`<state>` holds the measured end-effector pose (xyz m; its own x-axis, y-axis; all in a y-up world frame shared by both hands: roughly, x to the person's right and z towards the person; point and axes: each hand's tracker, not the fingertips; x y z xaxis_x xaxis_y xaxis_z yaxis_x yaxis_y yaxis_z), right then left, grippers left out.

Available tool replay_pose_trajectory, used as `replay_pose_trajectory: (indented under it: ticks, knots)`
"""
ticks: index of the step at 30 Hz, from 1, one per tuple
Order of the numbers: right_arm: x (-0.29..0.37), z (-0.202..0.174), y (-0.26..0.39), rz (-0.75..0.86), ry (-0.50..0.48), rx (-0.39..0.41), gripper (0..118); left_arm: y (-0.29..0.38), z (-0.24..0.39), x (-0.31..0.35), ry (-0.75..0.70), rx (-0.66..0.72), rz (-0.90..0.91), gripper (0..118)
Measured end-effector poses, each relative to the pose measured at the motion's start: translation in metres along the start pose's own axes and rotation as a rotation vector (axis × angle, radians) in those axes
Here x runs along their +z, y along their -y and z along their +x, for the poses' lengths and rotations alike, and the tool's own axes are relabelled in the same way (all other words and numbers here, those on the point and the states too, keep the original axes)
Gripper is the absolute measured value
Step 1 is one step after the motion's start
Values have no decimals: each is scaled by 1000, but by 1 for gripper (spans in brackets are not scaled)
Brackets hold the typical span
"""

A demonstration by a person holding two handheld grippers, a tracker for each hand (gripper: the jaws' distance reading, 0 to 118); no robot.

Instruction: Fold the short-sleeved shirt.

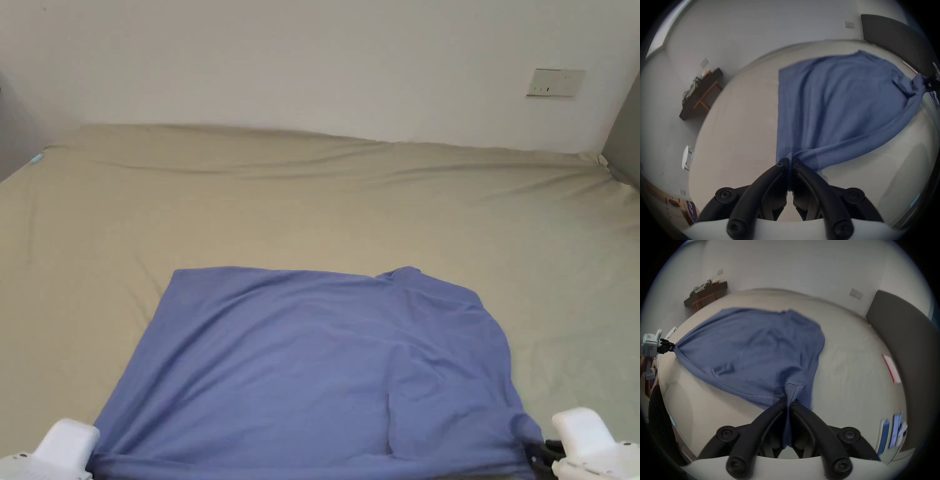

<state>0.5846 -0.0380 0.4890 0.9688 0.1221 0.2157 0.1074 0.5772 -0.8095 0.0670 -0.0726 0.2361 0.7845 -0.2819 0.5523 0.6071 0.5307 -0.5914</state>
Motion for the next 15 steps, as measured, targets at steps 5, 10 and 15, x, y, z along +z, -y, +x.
replay_pose_trajectory:
  ticks: [5, 10, 15]
  knots:
    - [13, -13, 46, -119, -17, -48, 2, 43, 10, 13, 3, -26, -71, 1]
    - [33, -15, 63, -196, -29, -110, 2, 58, 10, 32, 23, -51, -105, 1]
    - [43, -12, 68, -246, -31, -149, 2, 64, 11, 38, 60, -102, -145, 1]
